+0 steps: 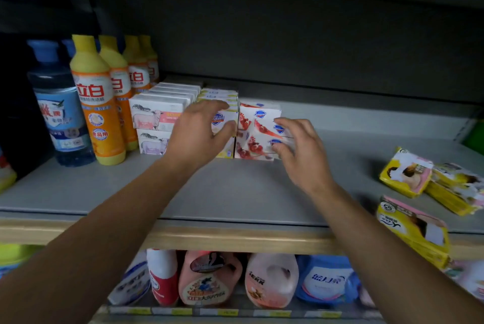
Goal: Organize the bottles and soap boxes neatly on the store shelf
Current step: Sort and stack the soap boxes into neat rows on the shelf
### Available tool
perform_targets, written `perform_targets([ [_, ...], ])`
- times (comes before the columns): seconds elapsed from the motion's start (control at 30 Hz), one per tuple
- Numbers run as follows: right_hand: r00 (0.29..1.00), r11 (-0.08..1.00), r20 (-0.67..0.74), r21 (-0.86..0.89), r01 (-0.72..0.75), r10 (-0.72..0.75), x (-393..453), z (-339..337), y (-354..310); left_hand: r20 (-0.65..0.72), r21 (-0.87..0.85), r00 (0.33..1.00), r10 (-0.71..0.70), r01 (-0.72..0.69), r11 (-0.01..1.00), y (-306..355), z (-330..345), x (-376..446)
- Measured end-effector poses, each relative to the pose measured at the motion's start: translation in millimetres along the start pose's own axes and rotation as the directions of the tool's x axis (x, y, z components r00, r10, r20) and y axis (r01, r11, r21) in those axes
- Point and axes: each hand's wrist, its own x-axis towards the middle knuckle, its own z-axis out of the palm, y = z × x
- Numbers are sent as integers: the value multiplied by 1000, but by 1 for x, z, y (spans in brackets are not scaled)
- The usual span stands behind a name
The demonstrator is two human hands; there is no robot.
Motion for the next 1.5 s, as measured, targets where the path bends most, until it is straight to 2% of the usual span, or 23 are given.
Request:
perform_targets([
  [0.07,1000,998,15,-66,-5,6,18,-2,5,22,127,999,27,-30,991,-10,3,16],
  [0.2,999,993,44,-114,-7,12,48,5,9,276,316,960,47,-137,939,-29,20,30],
  [0.27,999,992,52,-129,3,3,60,12,11,326,350,945,41,-160,923,-37,28,27],
  [0.5,990,972,131,-221,82,-54,72,36,19,213,290,971,106,-166,943,-44,38,20],
  [0.7,998,975,51,-219,42,-32,67,48,21,220,292,971,94,-157,944,-43,38,20],
  [0.87,999,974,42,-223,30,-21,64,47,18,211,297,974,83,-145,944,-41,38,21],
  [1.07,983,962,181,-272,31,19,70,27,9,273,332,961,50,-143,932,-34,32,27],
  [1.17,979,970,198,-242,7,42,61,3,5,275,355,961,10,-111,928,-23,25,32],
  [1.27,980,972,190,-232,-22,68,43,-28,8,182,251,983,20,-66,966,2,16,26],
  [1.33,975,966,204,-255,-32,87,26,-53,14,152,86,988,24,-37,996,28,15,13],
  [1.4,966,962,228,-265,-58,121,7,-82,22,203,-92,979,19,0,996,57,18,-3],
  [1.5,943,952,267,-281,-121,199,-28,-131,40,325,-323,946,-4,114,940,101,33,-29],
])
